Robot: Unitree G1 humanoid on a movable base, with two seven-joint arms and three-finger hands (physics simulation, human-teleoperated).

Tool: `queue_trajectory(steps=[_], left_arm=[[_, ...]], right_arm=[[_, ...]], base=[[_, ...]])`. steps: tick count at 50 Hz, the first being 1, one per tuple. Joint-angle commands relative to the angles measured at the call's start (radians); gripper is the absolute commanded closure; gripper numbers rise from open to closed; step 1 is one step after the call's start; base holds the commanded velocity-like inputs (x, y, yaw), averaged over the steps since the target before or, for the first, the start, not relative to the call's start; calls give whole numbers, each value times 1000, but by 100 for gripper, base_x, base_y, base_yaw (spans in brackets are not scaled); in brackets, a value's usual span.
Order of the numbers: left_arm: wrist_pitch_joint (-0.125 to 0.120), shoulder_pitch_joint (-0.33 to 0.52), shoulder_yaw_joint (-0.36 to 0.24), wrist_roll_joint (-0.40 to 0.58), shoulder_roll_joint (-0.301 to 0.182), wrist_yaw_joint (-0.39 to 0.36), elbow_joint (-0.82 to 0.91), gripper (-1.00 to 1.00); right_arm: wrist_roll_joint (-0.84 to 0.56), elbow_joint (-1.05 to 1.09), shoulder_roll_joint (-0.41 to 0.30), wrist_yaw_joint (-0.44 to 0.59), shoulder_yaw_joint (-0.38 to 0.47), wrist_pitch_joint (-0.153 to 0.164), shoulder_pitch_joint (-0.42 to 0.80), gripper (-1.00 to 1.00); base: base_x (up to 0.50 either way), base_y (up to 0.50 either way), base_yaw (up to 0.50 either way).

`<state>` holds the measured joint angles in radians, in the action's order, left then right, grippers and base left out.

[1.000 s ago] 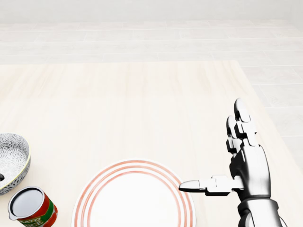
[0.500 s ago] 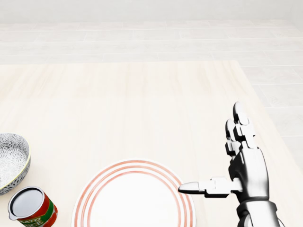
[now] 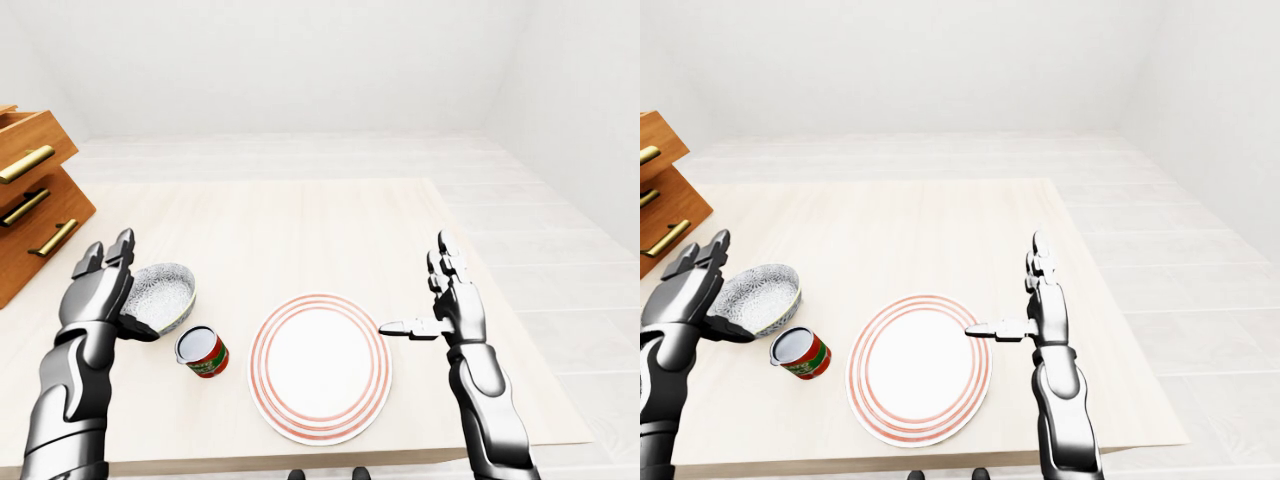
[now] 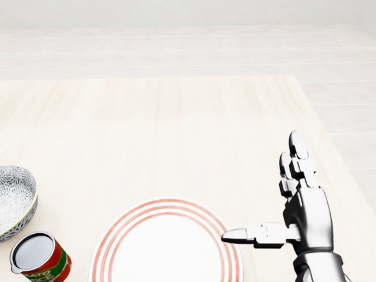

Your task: Put the bowl on the plate.

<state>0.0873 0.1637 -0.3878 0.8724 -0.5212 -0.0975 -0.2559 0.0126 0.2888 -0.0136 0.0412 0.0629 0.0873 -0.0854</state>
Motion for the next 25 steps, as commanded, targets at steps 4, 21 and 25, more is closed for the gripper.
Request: queue_trajectory(steps=[4,21,25], left_arm=[[0,39,55,40,15,53,-74,-100],[0,34,77,42,6,105,-151,-100],[0,32,83,44,9,110,-158,-100]], right_arm=[[5,1,0,0,-1,0,-5,-100],[9,7,-4,-1,-1,0,11,-100],[10,15,-5,0,0,0,14,-100]], base=[[0,0,0],[0,0,0],[0,0,0]])
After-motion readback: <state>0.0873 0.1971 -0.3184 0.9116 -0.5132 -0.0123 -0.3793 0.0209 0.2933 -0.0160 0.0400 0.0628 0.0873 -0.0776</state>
